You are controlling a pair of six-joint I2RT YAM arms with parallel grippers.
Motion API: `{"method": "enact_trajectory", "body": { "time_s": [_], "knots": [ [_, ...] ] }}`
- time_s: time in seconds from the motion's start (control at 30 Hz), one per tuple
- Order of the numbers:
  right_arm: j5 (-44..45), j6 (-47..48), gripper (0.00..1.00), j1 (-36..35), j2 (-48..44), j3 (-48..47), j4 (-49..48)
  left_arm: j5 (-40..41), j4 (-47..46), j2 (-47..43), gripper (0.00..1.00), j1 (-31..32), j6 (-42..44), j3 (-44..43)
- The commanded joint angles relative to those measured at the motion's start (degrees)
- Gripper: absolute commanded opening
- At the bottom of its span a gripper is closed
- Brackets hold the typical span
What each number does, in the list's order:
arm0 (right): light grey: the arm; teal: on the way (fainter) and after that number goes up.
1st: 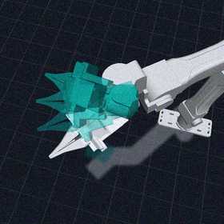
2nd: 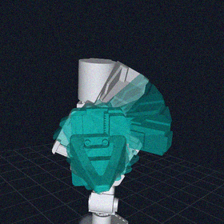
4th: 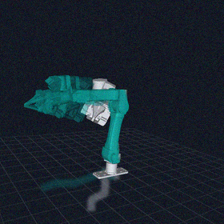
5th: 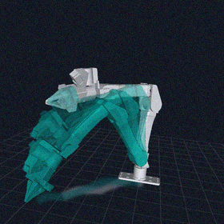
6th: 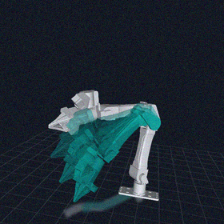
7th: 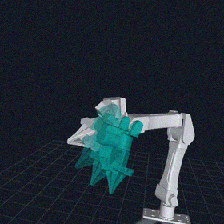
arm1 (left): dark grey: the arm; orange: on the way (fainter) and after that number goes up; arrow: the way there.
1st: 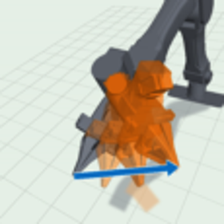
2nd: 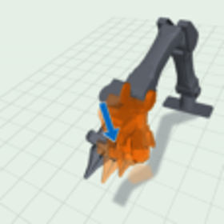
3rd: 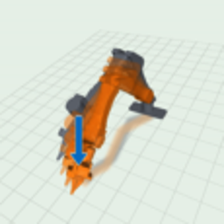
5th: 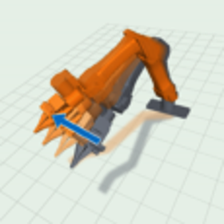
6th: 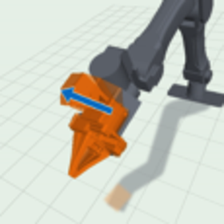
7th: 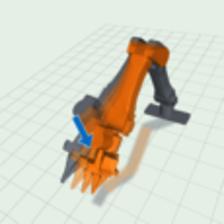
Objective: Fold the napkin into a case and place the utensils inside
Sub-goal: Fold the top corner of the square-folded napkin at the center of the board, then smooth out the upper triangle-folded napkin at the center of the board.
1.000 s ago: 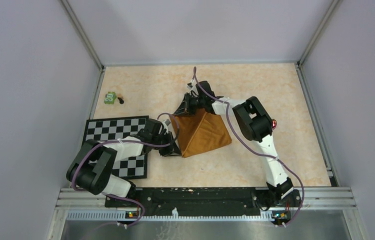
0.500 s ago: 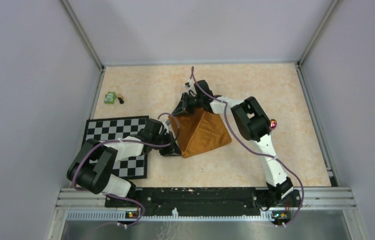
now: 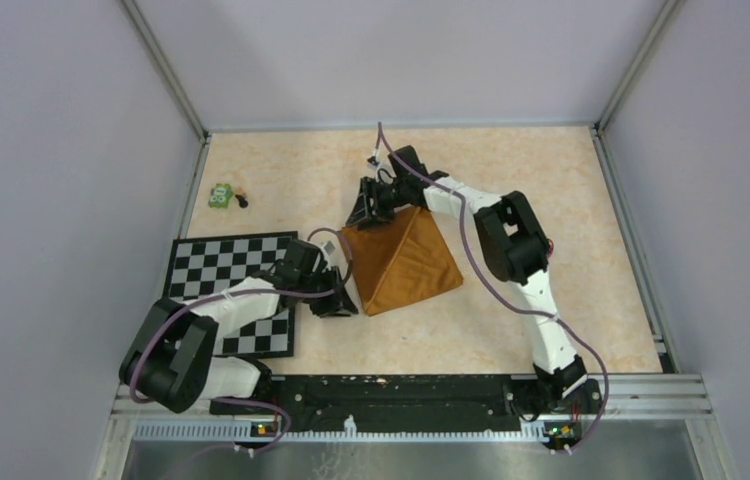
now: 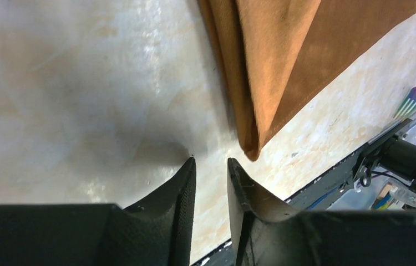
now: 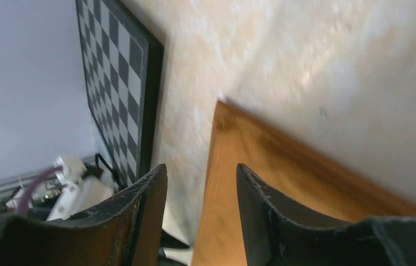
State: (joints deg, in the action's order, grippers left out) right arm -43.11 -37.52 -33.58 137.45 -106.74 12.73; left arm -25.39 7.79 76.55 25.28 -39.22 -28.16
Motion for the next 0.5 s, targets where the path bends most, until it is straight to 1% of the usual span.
{"method": "enact_trajectory", "body": {
  "time_s": [0.0, 0.07, 0.13, 0.2, 0.23, 0.3, 0.4, 0.43, 0.47],
  "knots": [
    [0.51, 6.62, 0.51, 3.46, -12.48, 9.69, 3.10, 3.91, 8.52, -6.54, 0.35, -0.60, 1.99, -1.67],
    [-0.24, 6.41, 0.52, 5.52, -17.15, 16.22, -0.67, 4.82, 11.26, -9.89, 0.39, -1.82, 2.50, -3.08],
    [-0.85, 6.37, 0.52, 7.95, -19.35, 21.11, -3.94, 5.50, 12.08, -11.94, 0.48, -3.68, 2.49, -5.55],
    [-2.73, 4.91, 0.52, 10.34, -20.06, 24.90, -8.17, 5.46, 10.70, -11.30, 0.58, -6.04, 2.59, -8.99],
    [-3.33, 4.23, 0.52, 11.25, -20.18, 26.04, -9.83, 5.08, 10.11, -9.23, 0.61, -7.35, 2.57, -12.14],
    [-3.57, 3.95, 0.52, 12.54, -20.24, 27.05, -11.35, 4.95, 8.02, -4.05, 0.61, -9.53, 2.84, -17.32],
    [-3.90, 2.93, 0.48, 12.84, -20.28, 27.78, -14.29, 8.82, 6.05, 5.34, 0.53, -10.74, 4.24, -25.24],
    [-4.39, 1.92, 0.47, 12.77, -20.41, 28.35, -15.97, 8.68, 6.34, 8.82, 0.53, -11.44, 4.89, -28.21],
    [-4.98, 0.67, 0.46, 12.69, -20.64, 29.21, -18.08, 8.52, 6.94, 12.31, 0.54, -12.06, 5.66, -31.07]
  ]
}}
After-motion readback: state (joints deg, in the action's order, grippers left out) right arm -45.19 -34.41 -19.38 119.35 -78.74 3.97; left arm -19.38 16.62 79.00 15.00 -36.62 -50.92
